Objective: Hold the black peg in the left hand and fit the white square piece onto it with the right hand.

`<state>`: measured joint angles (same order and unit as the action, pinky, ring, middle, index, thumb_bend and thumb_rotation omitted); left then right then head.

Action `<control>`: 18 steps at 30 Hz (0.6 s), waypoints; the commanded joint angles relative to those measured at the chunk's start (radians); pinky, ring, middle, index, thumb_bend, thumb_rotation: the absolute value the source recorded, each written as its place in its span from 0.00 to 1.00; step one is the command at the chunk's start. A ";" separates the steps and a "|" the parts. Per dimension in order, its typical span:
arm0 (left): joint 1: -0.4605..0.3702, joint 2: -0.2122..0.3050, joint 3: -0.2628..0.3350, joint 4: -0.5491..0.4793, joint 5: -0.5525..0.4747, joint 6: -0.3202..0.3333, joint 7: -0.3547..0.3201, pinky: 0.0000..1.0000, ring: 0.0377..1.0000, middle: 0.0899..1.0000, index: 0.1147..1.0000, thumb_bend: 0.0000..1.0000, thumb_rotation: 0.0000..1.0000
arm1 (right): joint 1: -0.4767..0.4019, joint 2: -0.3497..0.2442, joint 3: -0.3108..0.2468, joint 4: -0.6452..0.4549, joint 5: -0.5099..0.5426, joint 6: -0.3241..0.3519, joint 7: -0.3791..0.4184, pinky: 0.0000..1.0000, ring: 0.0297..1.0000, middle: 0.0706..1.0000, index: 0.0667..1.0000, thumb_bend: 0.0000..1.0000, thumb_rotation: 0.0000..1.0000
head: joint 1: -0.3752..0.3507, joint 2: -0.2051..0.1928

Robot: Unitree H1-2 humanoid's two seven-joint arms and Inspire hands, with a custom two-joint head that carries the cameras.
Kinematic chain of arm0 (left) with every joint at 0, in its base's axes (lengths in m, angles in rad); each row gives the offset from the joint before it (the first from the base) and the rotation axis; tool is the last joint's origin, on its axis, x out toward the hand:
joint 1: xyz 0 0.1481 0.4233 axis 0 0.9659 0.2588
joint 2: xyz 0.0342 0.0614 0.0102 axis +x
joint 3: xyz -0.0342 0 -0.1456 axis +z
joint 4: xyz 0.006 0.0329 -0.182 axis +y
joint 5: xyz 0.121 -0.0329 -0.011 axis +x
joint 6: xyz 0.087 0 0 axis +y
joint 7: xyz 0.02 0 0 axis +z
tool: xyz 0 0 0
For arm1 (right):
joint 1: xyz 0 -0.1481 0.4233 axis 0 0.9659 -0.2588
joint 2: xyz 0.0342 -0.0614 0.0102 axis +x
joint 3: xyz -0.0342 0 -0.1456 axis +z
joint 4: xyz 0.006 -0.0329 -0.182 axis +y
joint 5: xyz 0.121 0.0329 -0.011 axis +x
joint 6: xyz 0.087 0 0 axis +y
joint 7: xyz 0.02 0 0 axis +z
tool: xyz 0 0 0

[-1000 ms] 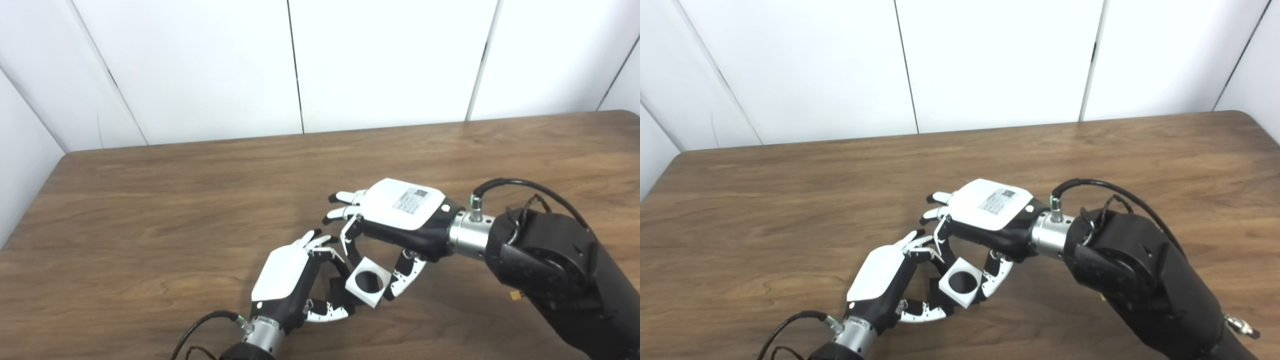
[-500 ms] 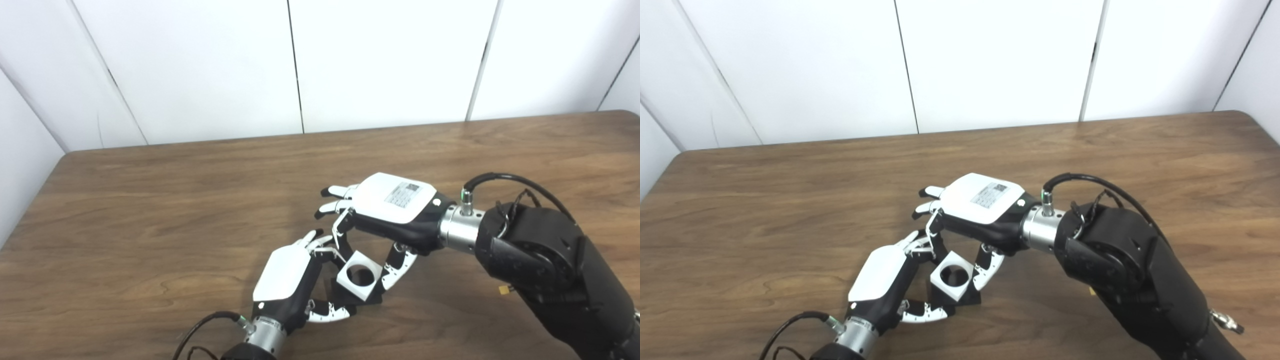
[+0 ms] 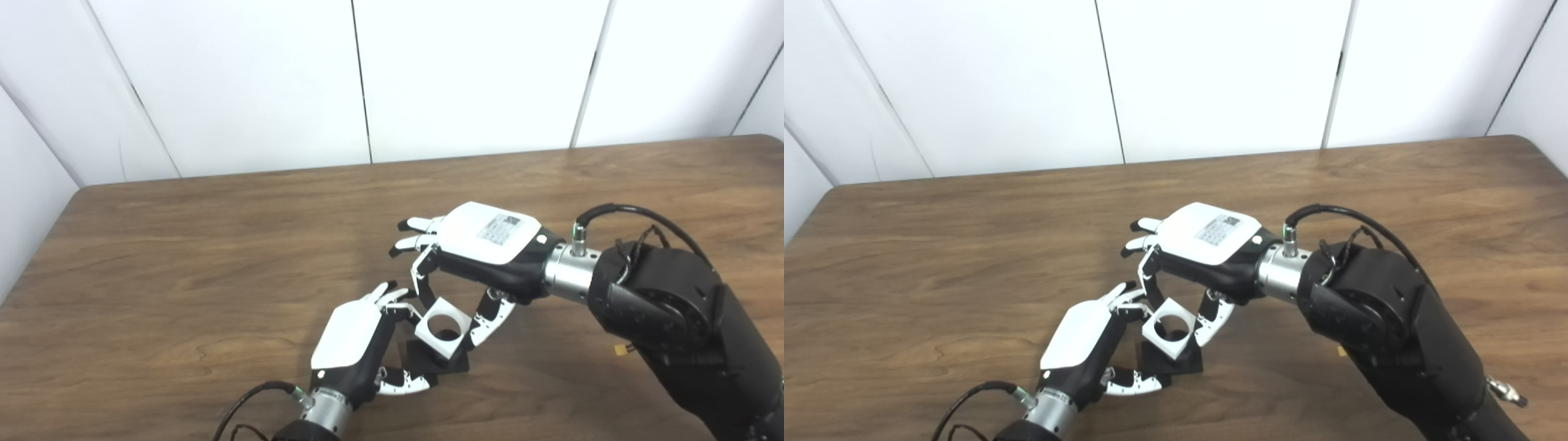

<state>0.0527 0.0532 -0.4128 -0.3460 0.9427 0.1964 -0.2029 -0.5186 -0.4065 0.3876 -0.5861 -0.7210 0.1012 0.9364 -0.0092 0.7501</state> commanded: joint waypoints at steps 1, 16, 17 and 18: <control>-0.017 -0.004 0.001 -0.009 -0.002 -0.014 0.016 0.91 0.95 0.85 0.41 0.51 0.07 | -0.041 -0.014 -0.015 -0.006 0.011 -0.025 -0.020 0.90 0.98 0.89 0.45 0.53 0.15 | -0.001 0.001; -0.031 -0.001 0.007 0.004 -0.010 -0.022 0.025 0.92 0.95 0.85 0.41 0.51 0.07 | -0.017 -0.027 0.012 0.015 -0.004 -0.043 -0.020 0.92 0.98 0.89 0.45 0.53 0.14 | 0.000 -0.005; -0.031 -0.001 0.008 0.003 -0.011 -0.023 0.026 0.92 0.95 0.85 0.42 0.51 0.07 | -0.016 -0.026 0.013 0.017 -0.007 -0.045 -0.022 0.92 0.98 0.89 0.45 0.53 0.14 | 0.000 -0.005; -0.032 -0.001 0.009 0.003 -0.011 -0.023 0.026 0.92 0.95 0.85 0.42 0.51 0.07 | -0.015 -0.025 0.014 0.019 -0.008 -0.047 -0.022 0.92 0.98 0.89 0.45 0.53 0.14 | 0.000 -0.005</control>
<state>0.0464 0.0536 -0.4071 -0.3374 0.9311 0.1907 -0.2000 -0.5078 -0.4303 0.4090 -0.5582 -0.7222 0.0764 0.9399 -0.0092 0.7440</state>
